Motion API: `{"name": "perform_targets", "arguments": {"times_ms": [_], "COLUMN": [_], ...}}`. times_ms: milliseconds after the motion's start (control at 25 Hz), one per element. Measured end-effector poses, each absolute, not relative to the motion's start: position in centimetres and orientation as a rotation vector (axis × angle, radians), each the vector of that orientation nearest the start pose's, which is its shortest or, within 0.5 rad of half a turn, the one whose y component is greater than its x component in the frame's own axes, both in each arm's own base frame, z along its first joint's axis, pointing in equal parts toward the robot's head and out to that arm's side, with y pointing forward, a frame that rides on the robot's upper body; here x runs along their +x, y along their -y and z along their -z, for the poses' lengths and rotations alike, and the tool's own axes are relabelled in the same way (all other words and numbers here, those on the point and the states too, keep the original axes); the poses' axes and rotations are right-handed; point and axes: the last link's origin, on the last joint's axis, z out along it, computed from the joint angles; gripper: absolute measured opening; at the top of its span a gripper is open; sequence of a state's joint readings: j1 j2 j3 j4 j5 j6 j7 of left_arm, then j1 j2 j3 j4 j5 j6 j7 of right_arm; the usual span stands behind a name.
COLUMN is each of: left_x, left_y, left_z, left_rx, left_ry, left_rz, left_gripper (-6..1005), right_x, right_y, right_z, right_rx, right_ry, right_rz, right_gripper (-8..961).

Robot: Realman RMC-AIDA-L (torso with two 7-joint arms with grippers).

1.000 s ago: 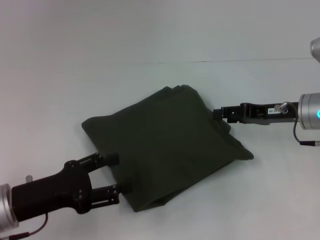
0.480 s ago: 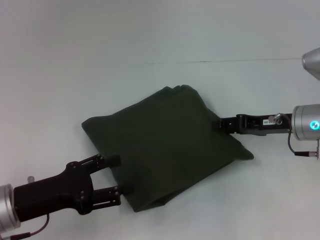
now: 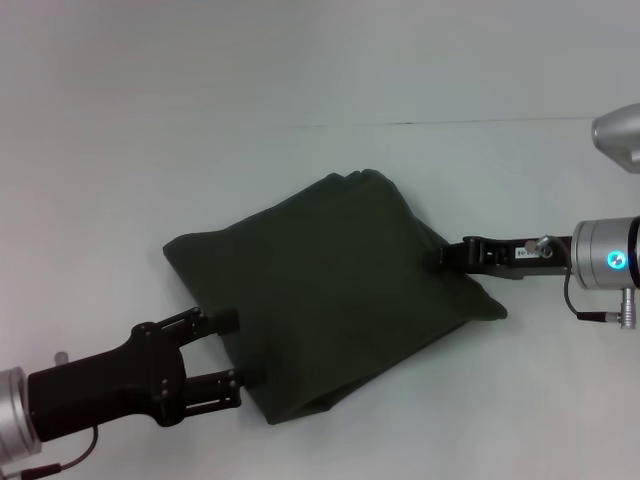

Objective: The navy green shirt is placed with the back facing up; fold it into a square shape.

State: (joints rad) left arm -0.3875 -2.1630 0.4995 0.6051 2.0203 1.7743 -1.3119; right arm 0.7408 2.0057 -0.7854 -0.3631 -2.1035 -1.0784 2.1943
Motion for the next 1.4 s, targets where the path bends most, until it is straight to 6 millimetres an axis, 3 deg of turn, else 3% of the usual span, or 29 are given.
{"name": "perform_targets", "arguments": {"times_ms": [120, 320, 560, 880, 1400], "left_x": [-27.8, -27.8, -28.0, -28.0, -28.3], "left_y": [-26.2, -26.1, -26.1, -26.1, -26.2], "left_z": [1.7, 1.8, 1.7, 2.0, 1.9], "left_rx": [-2.642, -2.64, -2.63, -2.628, -2.602], "left_ry": [0.804, 0.813, 0.836, 0.863, 0.897], "left_rz": [1.05, 1.051, 1.051, 1.053, 1.049], "left_gripper": [874, 874, 875, 874, 875], "right_x": [27.6, 27.7, 27.4, 27.3, 27.9], "right_y": [-39.2, -39.3, -39.4, -40.0, -40.1], "right_z": [3.1, 2.7, 1.9, 0.7, 0.7], "right_rx": [-2.212, -2.209, -2.225, -2.218, -2.182], "right_ry": [-1.684, -1.667, -1.64, -1.604, -1.522], "right_rz": [-0.464, -0.513, -0.569, -0.59, -0.62], "right_gripper": [363, 123, 17, 56, 119]}}
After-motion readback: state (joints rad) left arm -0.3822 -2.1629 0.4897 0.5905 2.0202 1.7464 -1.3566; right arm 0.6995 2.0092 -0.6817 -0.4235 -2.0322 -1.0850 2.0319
